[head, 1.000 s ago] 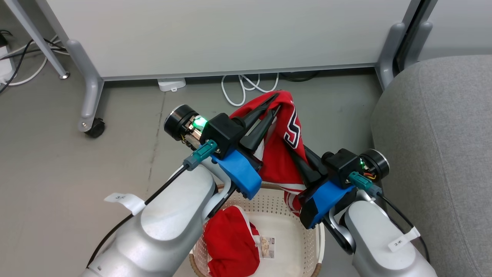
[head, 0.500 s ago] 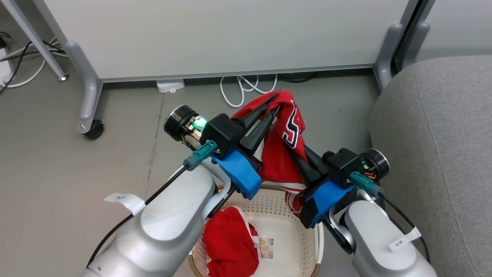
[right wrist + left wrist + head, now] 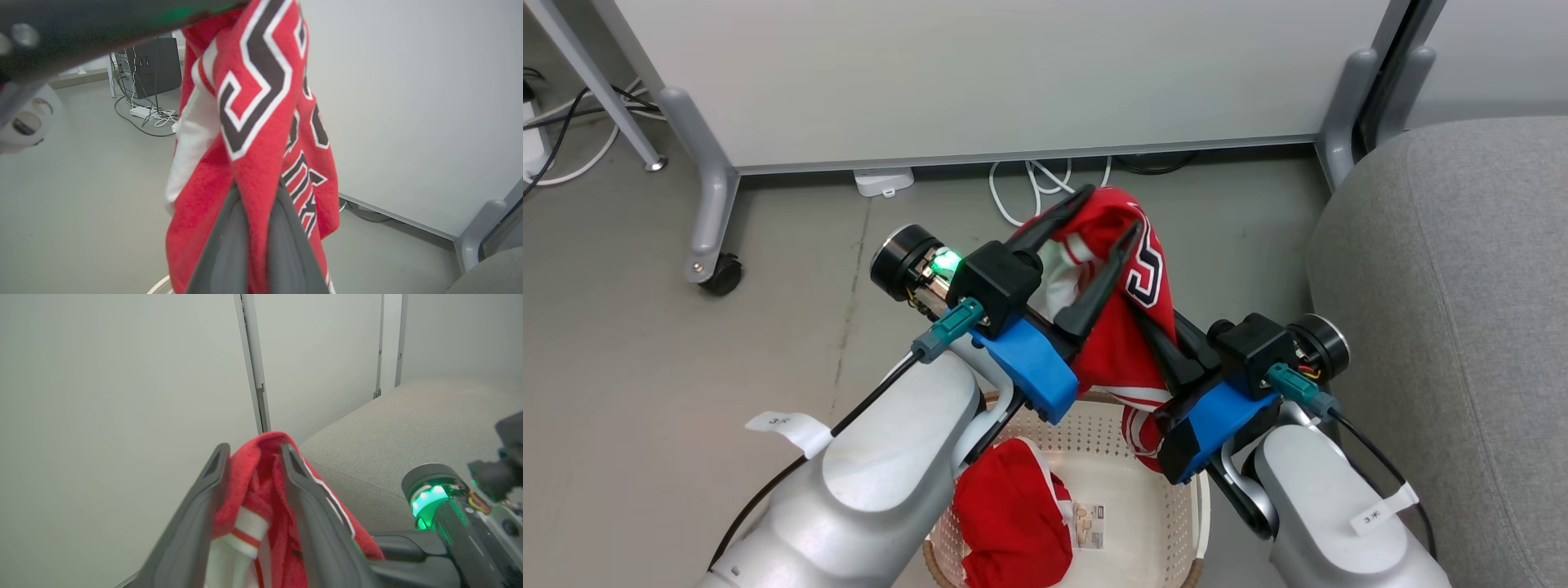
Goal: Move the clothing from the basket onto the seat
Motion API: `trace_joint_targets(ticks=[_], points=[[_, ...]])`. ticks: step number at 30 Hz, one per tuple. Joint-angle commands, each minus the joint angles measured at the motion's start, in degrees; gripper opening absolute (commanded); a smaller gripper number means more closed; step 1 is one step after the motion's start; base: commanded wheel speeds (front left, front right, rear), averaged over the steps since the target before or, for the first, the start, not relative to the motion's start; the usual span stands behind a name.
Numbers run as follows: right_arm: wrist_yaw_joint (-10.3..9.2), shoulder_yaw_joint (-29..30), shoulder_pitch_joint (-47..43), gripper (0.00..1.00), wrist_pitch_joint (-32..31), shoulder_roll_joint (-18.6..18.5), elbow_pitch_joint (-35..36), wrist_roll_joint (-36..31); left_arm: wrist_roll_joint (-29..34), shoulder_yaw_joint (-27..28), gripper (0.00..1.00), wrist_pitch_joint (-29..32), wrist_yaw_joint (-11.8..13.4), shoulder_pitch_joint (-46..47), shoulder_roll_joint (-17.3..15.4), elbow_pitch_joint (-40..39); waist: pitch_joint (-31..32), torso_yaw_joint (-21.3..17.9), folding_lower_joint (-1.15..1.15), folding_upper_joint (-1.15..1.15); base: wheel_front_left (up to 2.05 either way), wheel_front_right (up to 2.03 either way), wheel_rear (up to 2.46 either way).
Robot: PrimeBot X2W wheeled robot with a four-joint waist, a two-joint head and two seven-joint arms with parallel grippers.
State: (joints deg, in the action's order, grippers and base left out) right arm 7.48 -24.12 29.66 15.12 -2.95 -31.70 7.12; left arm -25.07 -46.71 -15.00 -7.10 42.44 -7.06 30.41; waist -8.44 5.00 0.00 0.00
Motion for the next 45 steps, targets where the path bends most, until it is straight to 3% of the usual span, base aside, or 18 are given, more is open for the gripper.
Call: trace_joint_targets(ticks=[1,17,45], points=[[0.03,0.00,-0.62,0.00,0.05,0.10,0.40,0.14,0.41,0.22,1.00,-0.26,0.14,-0.30,-0.03,0.07,-0.07,0.00,0.00,0.00,0.00,0.00,0.00],[0.03,5.41,-1.16,0.00,0.06,0.08,2.99,-0.45,1.35,1.07,1.00,-0.25,0.67,-1.57,-0.83,-0.42,-2.05,-1.09,0.00,0.00,0.00,0.00,0.00],[0.03,17.30,-7.46,0.00,0.06,-1.26,12.28,-2.64,3.49,-1.03,1.00,-0.23,0.28,-3.26,-1.36,-2.12,-4.28,-15.44,0.00,0.00,0.00,0.00,0.00]])
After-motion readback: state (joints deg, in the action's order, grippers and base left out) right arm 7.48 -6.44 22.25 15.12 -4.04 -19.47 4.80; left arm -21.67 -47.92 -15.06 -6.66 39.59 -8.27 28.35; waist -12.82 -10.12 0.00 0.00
